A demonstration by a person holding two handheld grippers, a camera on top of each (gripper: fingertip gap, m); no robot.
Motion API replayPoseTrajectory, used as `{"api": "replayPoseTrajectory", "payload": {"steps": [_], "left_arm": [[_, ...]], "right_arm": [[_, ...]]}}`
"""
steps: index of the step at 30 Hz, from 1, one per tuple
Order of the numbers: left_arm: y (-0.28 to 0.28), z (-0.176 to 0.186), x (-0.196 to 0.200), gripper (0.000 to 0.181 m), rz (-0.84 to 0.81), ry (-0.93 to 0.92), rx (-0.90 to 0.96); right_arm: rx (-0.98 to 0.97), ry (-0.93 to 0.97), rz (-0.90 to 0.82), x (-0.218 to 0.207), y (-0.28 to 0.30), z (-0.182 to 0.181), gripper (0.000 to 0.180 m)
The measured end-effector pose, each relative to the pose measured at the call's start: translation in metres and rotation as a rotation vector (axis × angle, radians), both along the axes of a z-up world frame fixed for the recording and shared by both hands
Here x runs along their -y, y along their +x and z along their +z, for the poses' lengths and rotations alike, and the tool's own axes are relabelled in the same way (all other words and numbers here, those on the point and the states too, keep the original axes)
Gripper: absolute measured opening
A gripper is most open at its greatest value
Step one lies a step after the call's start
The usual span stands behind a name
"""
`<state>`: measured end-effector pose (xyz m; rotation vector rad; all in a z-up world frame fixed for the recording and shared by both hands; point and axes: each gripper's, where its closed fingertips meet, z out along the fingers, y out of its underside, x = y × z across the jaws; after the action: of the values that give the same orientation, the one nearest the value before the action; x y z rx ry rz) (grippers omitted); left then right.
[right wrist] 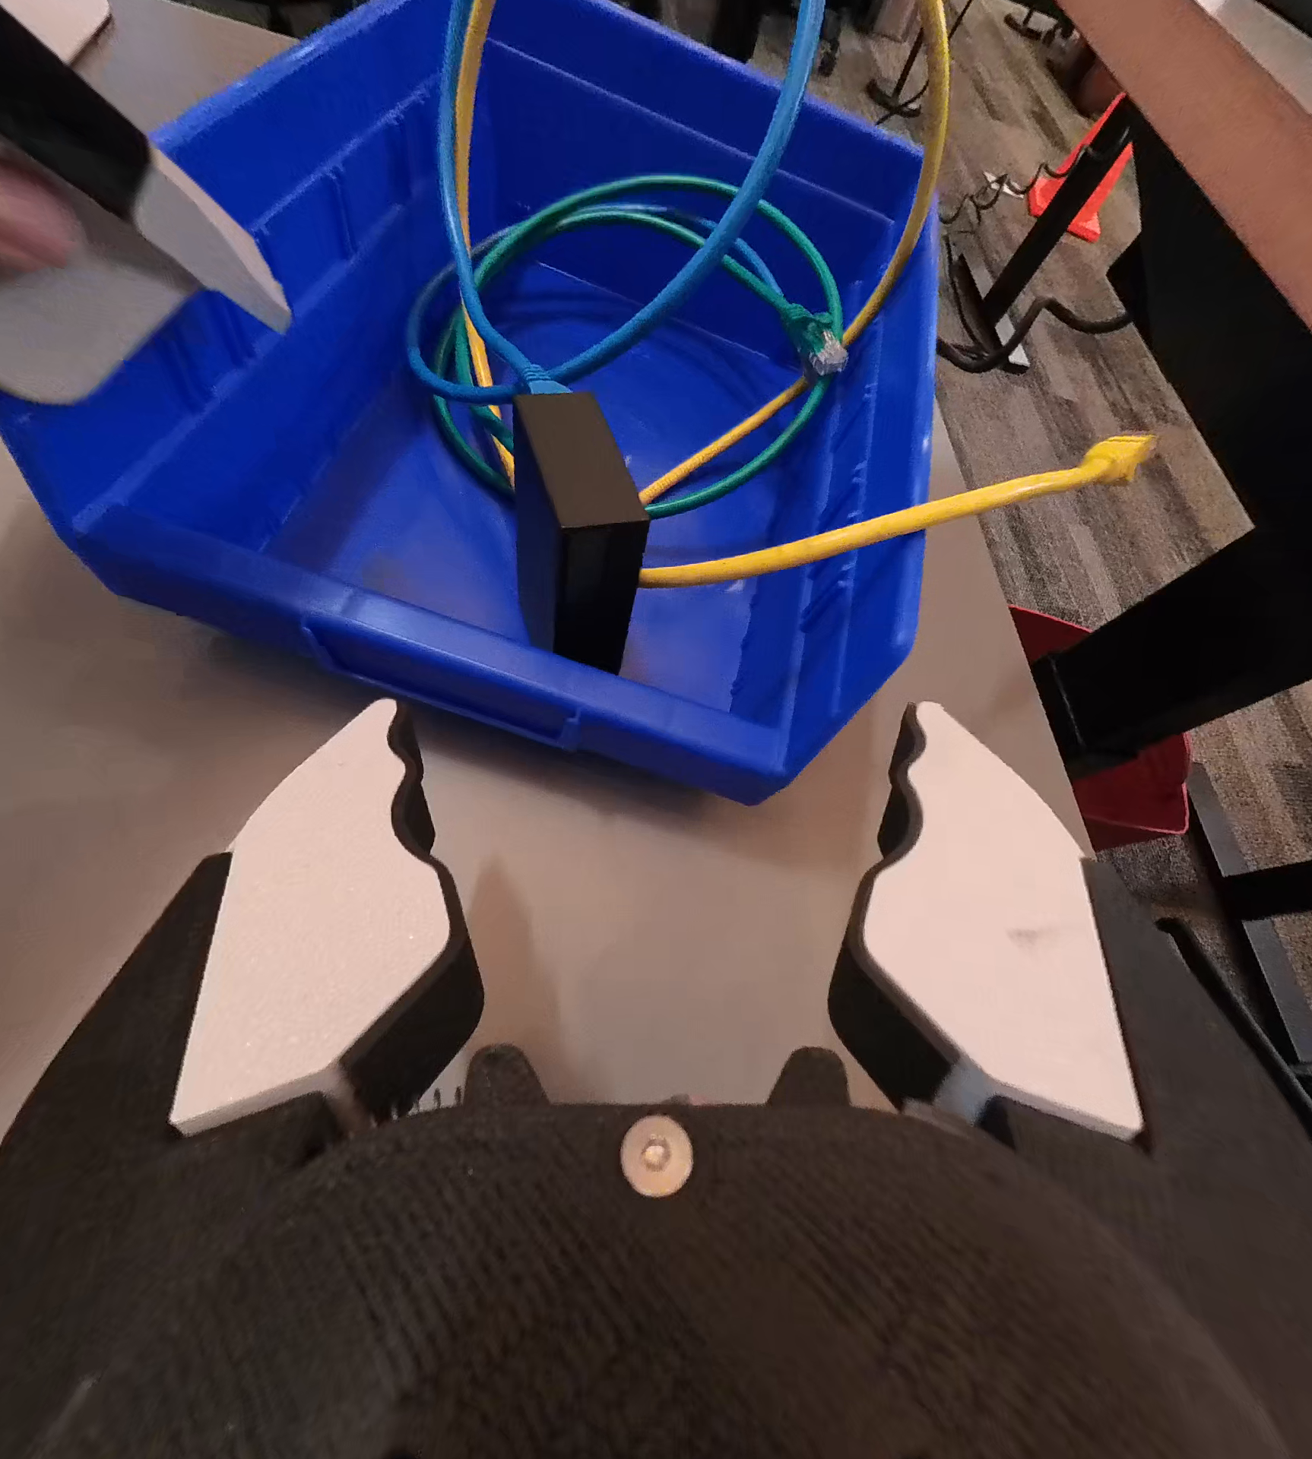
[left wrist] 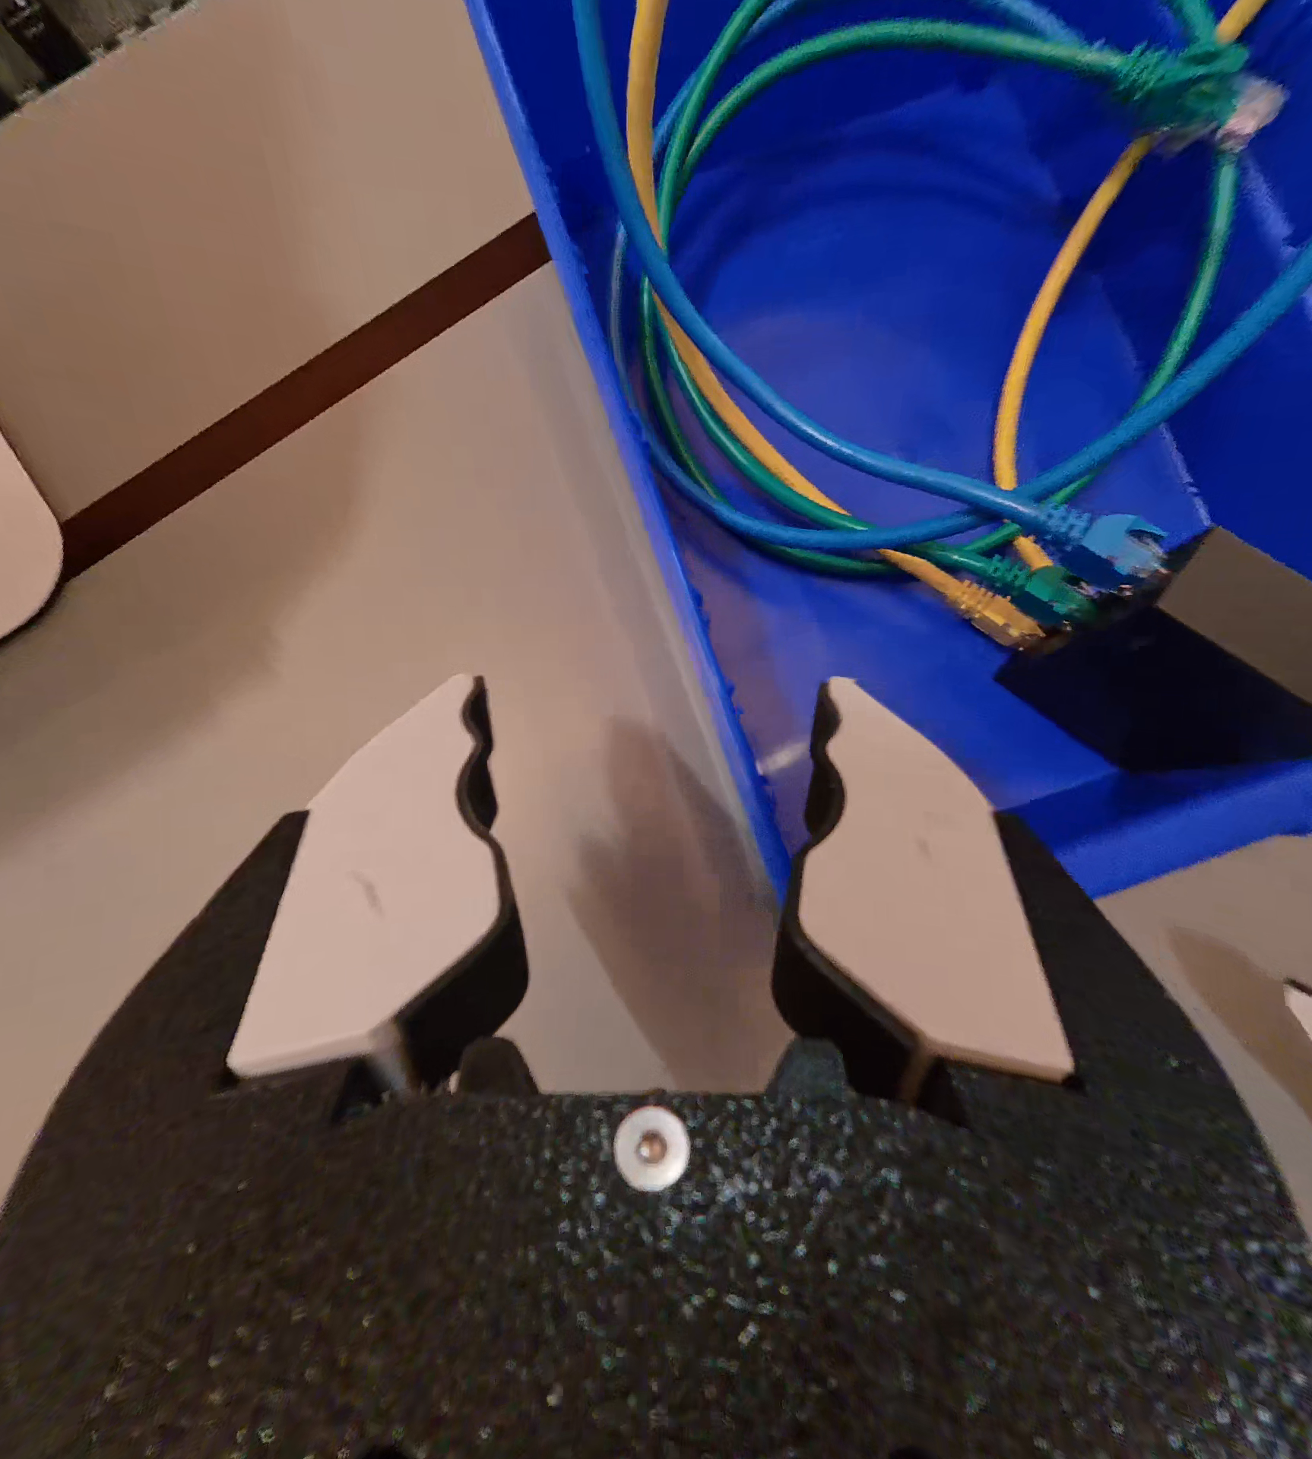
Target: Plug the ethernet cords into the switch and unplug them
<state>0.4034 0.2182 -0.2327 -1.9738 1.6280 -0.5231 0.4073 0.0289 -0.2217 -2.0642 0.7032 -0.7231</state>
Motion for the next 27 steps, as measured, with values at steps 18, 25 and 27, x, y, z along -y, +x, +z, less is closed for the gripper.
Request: {"api": "replayPoseTrajectory", "payload": {"steps": [18, 25, 27], "left_arm": [[-0.047, -0.012, -0.017, 0.009, 0.029, 0.136, 0.055], [-0.159, -0.012, -0.042, 0.009, 0.001, 0.147, 0.048], [-0.207, -0.012, -0.053, 0.009, -0.015, 0.144, 0.057]], "right_arm": [[0.059, 0.094, 0.038, 0.0, -0.008, 0.04, 0.113], [0.135, 0.15, 0.177, -0.032, -0.052, 0.08, 0.112], [0.135, 0.18, 0.246, -0.045, -0.074, 0.094, 0.112]]}}
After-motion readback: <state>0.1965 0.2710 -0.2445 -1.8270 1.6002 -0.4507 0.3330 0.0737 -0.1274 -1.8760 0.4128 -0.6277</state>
